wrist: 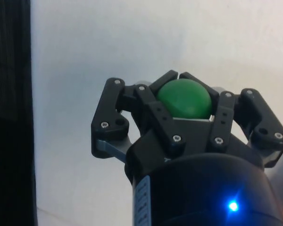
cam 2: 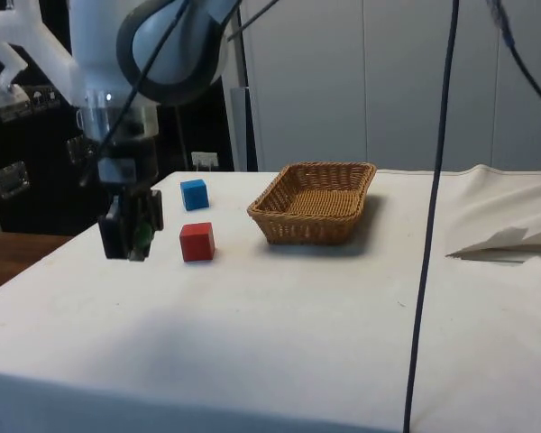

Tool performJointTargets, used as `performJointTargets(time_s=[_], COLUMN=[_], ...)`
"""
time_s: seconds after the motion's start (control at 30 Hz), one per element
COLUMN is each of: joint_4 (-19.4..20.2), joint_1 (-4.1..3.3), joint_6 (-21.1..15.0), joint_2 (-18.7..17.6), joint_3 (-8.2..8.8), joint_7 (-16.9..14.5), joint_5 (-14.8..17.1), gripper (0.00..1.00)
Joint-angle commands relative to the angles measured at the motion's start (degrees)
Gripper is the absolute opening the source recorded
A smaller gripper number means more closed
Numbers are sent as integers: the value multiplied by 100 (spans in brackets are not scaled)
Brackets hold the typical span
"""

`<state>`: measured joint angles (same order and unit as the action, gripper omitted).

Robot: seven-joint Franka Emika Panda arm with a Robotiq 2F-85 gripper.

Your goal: Place all non-red objects into the basket.

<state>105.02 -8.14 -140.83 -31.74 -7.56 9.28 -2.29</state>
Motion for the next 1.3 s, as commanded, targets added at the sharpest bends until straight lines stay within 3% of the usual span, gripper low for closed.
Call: performJointTargets(time_s=[0.0,0.07,0.1,0.13,0.3,0.33,0.37,0.4,0.43,0.63,0.67,0.7,0.9,0.93,0.97,1.2,1.23,1.27], joint_4=[80,143,80,172,413,464,407,458,561,968,951,1083,1352,1295,1398,1696,1639,1719], joint_1=[34,46,6,46,92,97,46,52,109,109,63,109,109,69,109,103,69,103], joint_6=[40,92,74,115,201,212,229,229,218,235,241,235,223,241,218,195,241,189], joint_2=[126,241,160,298,619,682,630,688,796,1255,1232,1375,1644,1593,1679,1891,1851,1902], joint_3=[-34,-40,0,-34,-40,-34,11,17,-17,74,120,109,241,264,275,550,556,579], joint_7=[-34,-52,-6,-57,-149,-178,-103,-138,-241,-372,-304,-413,-539,-458,-561,-779,-722,-802], joint_5=[46,52,0,52,103,120,52,74,166,212,138,218,212,143,201,172,143,172], gripper=[0,0,0,0,0,0,0,0,0,0,0,0,0,0,0,0,0,0])
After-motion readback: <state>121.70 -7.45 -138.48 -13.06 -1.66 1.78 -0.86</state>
